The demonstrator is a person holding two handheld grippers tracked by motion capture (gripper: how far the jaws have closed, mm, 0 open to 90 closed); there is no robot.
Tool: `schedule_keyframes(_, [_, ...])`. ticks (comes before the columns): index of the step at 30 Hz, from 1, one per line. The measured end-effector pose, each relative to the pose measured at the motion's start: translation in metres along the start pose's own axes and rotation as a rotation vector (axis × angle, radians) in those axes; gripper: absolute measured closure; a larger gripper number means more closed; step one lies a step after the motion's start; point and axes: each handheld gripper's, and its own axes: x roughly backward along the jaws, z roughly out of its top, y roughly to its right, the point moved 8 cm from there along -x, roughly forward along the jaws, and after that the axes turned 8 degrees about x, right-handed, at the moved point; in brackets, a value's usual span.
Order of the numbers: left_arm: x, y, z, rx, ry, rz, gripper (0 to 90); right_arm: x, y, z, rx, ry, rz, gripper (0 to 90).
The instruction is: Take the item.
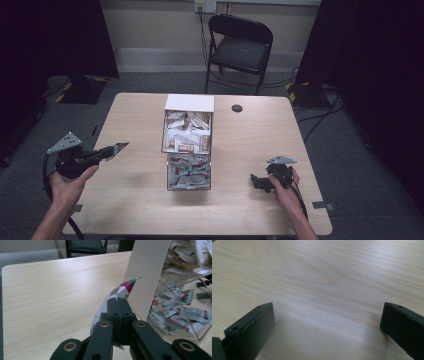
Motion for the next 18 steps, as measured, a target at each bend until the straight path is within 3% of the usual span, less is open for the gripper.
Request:
schedule_keyframes(7, [-0.009,-0.002,-0.003,-0.007,-0.017,0.012,90.0,0.000,0.000,0.000,-0.002,-0.001,0.000,0.0])
schedule_keyframes(18, [-0.028,-0.017,-0.025,0.035,-0.060,0.041,90.0,0.000,0.000,0.000,-0.002,-0.001,0.000,0.0])
